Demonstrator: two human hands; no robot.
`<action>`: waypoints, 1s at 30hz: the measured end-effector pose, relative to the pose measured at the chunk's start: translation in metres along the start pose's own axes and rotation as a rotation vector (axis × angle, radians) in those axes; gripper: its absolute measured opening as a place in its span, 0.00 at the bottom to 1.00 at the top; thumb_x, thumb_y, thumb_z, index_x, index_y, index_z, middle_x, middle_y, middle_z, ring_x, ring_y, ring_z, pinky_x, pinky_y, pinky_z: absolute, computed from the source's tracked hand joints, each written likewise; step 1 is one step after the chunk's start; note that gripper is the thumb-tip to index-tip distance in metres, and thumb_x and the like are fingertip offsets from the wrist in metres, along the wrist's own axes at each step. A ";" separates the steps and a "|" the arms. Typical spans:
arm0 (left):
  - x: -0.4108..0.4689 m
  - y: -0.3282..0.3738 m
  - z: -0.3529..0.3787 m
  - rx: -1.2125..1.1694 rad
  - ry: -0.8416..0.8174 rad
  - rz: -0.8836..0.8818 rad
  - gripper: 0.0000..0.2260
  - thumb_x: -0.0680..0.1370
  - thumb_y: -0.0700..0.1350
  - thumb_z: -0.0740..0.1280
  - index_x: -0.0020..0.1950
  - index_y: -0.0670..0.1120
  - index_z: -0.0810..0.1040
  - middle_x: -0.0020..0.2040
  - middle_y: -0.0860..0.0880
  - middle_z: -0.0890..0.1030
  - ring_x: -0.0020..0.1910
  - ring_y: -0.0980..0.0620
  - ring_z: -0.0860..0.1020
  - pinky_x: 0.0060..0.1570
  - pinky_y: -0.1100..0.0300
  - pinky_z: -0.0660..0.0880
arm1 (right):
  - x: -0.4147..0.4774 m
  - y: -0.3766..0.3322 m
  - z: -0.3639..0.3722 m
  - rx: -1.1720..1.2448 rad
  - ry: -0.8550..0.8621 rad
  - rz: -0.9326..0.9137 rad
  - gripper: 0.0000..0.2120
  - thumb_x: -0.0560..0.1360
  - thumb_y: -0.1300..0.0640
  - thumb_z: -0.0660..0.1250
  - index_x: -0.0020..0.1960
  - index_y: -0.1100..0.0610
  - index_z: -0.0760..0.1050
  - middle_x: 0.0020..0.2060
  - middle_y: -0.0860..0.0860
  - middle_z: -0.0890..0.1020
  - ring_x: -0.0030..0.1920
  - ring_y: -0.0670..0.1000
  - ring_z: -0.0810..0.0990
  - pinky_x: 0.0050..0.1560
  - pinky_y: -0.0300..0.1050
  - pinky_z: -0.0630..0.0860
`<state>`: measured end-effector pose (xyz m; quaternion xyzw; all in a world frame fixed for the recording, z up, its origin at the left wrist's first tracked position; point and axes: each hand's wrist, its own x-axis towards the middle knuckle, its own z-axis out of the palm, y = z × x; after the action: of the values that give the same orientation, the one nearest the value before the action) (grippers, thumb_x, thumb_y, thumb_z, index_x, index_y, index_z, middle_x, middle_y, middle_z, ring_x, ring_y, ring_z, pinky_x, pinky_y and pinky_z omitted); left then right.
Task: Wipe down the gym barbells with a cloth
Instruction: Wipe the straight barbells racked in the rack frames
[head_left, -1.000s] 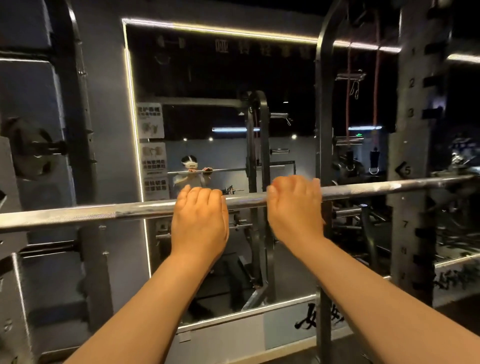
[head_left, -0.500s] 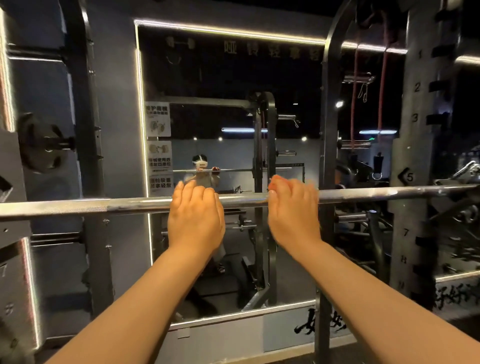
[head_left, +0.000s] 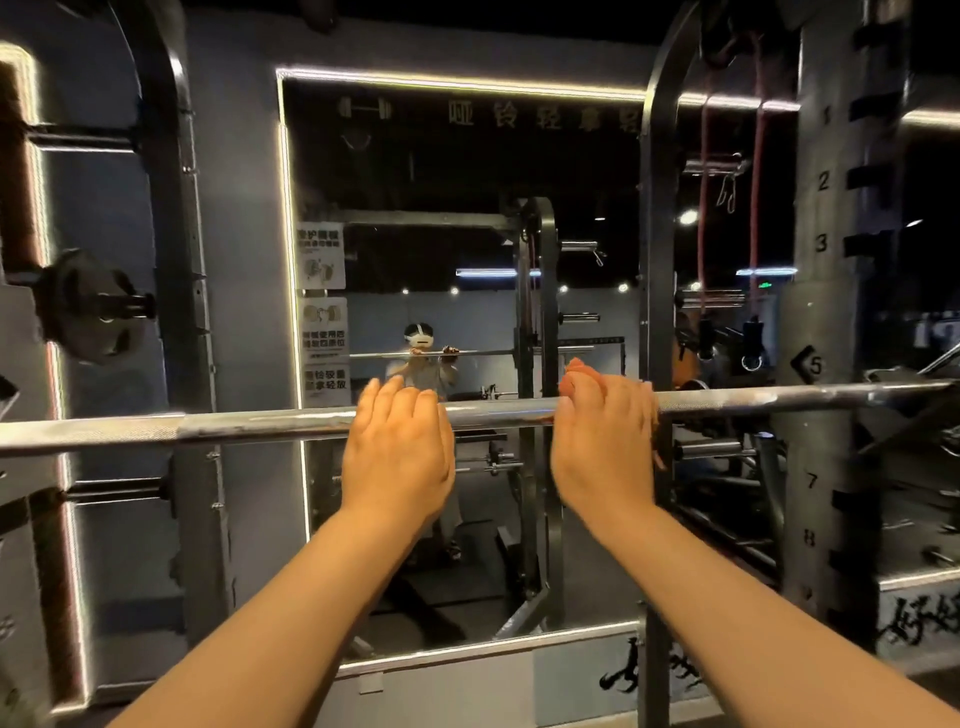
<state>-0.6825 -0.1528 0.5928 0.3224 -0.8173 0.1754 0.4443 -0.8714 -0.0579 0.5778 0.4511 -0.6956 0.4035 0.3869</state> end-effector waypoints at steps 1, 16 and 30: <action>0.001 0.005 0.001 -0.012 0.000 0.002 0.16 0.84 0.47 0.56 0.63 0.42 0.79 0.64 0.43 0.80 0.73 0.42 0.71 0.79 0.45 0.56 | 0.000 -0.012 0.004 0.034 -0.008 -0.024 0.17 0.85 0.48 0.50 0.67 0.50 0.71 0.60 0.50 0.74 0.64 0.54 0.70 0.78 0.62 0.55; 0.010 0.015 0.005 0.001 0.013 0.028 0.10 0.83 0.46 0.58 0.48 0.48 0.77 0.44 0.50 0.80 0.47 0.46 0.79 0.67 0.46 0.71 | 0.060 0.014 -0.021 -0.379 -0.414 -0.239 0.10 0.82 0.50 0.64 0.60 0.54 0.71 0.49 0.51 0.76 0.46 0.54 0.78 0.48 0.54 0.78; 0.008 0.019 0.013 0.019 0.065 -0.005 0.12 0.83 0.47 0.57 0.53 0.47 0.80 0.50 0.48 0.83 0.53 0.45 0.80 0.67 0.44 0.72 | 0.060 0.006 -0.033 -0.346 -0.481 -0.231 0.10 0.83 0.55 0.62 0.62 0.56 0.68 0.52 0.54 0.77 0.48 0.57 0.79 0.50 0.57 0.79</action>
<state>-0.7067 -0.1493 0.5924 0.3230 -0.7997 0.1925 0.4681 -0.8888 -0.0457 0.6430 0.5372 -0.7697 0.1146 0.3255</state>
